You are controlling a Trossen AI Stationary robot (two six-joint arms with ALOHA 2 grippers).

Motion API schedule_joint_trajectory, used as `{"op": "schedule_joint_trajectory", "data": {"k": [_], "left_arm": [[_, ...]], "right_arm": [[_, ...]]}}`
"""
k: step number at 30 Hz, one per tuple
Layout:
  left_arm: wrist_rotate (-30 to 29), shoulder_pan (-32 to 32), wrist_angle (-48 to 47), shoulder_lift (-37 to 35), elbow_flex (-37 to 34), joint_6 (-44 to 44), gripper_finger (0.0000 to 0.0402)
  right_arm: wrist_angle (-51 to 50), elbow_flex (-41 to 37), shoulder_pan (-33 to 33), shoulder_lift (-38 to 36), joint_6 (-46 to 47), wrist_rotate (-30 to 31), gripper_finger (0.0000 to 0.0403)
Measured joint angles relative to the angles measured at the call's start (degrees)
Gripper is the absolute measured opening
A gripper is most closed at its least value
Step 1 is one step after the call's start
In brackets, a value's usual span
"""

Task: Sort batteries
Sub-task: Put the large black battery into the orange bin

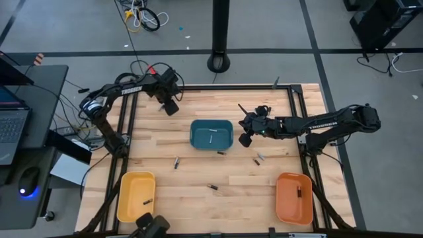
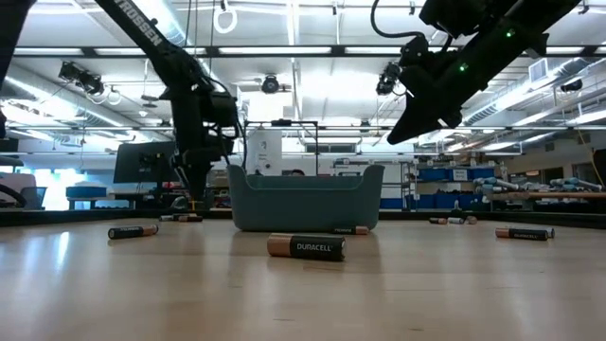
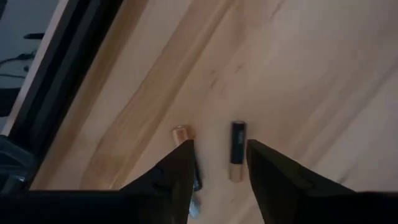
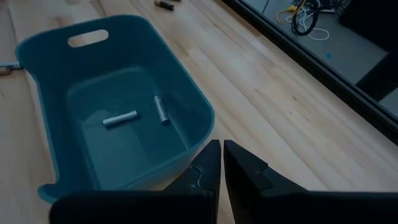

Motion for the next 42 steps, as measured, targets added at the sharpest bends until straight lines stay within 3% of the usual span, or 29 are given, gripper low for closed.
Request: {"op": "schedule_joint_trajectory", "data": {"k": [8, 22, 42], "left_arm": [[-0.78, 3.45, 0.17, 2.86, 0.02, -0.71, 0.0163], [1.58, 4.99, 2.16, 4.89, 0.02, -0.95, 0.0164], [-0.12, 5.02, 1.20, 6.56, 1.03, -0.10, 0.0163]], "right_arm": [[0.14, -0.15, -0.02, 0.42, 0.04, -0.02, 0.0028], [10.68, -7.72, -0.02, 0.59, 1.61, -2.30, 0.0027], [12.05, -7.78, -0.02, 0.57, 1.44, -2.31, 0.0025]]}}
